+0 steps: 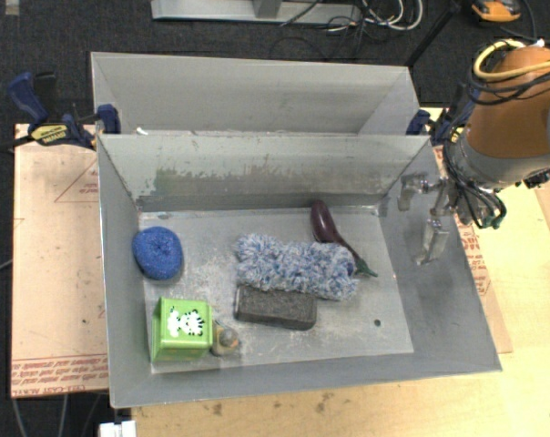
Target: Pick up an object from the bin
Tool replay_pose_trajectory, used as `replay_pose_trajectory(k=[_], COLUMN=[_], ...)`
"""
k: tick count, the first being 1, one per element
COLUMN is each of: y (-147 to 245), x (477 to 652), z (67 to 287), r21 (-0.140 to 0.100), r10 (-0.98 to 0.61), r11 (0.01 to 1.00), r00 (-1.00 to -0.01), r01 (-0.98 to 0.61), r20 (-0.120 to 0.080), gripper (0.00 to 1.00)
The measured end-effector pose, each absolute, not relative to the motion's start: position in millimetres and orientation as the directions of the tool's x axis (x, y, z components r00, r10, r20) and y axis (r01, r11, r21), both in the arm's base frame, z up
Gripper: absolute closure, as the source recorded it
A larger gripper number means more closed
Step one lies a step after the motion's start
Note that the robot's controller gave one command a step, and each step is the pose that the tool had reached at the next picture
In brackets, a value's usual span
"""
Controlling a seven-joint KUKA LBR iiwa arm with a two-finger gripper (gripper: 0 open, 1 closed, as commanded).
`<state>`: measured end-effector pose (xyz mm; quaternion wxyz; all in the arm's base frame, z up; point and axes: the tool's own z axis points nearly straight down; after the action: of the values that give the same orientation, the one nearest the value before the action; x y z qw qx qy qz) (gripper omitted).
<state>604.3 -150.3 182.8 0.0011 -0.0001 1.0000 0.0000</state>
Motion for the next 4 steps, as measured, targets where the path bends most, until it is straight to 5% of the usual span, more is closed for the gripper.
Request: replay_pose_trajectory(k=[1,2,3,4], y=[-99,-40,-30,-30], x=[615.2,616.0,617.0,616.7], z=[107,126,120,86], r21=[0.000,0.001,0.000,0.000], r10=[-0.126,-0.347,-0.371,-0.603], r11=[0.992,0.938,0.929,0.797], r00=[-0.992,-0.938,-0.929,-0.797], r01=[-0.126,-0.347,-0.371,-0.603], r20=[-0.005,-0.001,-0.005,-0.002], gripper=[0.00,0.00,0.00,0.00])
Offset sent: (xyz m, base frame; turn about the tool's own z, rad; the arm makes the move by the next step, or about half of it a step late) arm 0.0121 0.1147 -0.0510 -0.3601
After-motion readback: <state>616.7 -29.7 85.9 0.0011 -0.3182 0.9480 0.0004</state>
